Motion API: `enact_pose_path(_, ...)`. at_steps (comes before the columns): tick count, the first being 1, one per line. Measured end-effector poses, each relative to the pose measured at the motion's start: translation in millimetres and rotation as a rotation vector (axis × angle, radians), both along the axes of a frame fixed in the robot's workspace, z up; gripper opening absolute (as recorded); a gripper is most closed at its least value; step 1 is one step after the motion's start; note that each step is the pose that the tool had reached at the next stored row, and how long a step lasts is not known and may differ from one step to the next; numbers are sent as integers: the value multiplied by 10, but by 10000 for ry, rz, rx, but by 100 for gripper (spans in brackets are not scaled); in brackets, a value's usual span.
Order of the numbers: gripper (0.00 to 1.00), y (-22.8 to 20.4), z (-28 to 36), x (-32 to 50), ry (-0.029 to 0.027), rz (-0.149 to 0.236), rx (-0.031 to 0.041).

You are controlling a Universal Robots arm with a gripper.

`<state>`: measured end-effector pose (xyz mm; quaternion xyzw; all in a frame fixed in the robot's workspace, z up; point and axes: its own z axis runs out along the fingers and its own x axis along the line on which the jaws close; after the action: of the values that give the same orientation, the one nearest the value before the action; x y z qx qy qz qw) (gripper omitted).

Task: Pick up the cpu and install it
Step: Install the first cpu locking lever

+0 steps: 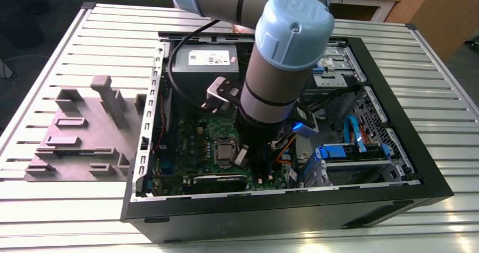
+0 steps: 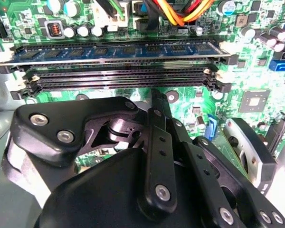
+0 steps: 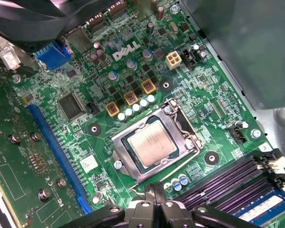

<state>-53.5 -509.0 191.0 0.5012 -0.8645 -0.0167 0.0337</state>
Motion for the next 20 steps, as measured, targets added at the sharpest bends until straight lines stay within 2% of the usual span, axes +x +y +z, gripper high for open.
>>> enact_pose_path(5, 10, -2, 0, -4, -3, 0, 0)
enact_pose_path(12, 10, -3, 0, 52, -2, -3, -1)
enact_pose_path(16, 10, -2, 3, 52, -2, -13, 1)
enact_pose_path(20, 10, -3, 45, 54, -2, -10, 11)
